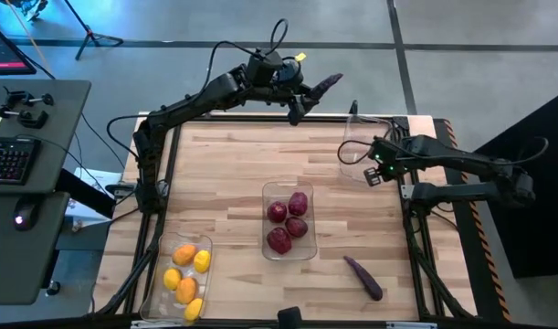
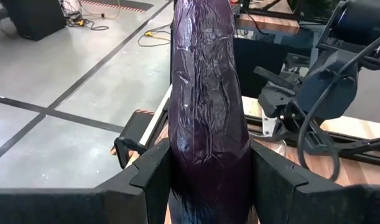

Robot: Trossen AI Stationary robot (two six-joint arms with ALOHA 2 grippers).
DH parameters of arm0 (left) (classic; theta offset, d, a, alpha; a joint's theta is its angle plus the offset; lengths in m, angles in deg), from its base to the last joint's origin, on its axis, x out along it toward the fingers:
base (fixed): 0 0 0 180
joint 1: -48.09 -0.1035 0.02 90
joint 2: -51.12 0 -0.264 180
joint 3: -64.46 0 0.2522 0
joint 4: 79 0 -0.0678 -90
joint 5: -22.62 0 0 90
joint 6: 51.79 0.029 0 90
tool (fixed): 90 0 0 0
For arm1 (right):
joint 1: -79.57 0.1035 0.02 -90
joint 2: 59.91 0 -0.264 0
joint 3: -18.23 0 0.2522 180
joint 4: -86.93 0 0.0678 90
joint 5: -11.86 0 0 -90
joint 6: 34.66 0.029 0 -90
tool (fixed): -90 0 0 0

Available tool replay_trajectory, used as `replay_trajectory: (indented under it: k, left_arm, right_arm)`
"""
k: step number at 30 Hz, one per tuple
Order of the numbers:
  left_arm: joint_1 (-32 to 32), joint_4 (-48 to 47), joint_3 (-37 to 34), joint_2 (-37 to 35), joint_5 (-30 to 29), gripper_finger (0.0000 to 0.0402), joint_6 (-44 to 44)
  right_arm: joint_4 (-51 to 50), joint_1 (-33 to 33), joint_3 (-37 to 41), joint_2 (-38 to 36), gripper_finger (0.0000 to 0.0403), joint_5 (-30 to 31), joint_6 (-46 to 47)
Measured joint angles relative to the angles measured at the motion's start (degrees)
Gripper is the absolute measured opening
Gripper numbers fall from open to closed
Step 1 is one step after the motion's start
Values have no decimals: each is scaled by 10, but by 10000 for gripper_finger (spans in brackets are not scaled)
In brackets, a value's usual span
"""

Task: Sort produce into baskets
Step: Put the purple eggplant into the top right transparent bin

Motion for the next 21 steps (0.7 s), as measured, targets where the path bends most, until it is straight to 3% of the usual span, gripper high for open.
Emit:
replay_trajectory:
  k: [6,15,21]
  left_arm:
    - [0,9,-34,1,4,163,-11]
    - [8,130,-102,-2,20,163,-43]
    - [11,225,-163,2,44,163,-68]
  right_arm:
    - [-47,11,0,-1,0,-4,-17]
    - [-67,20,-1,-7,0,2,-34]
    - [-64,20,-92,-58,0,55,-5]
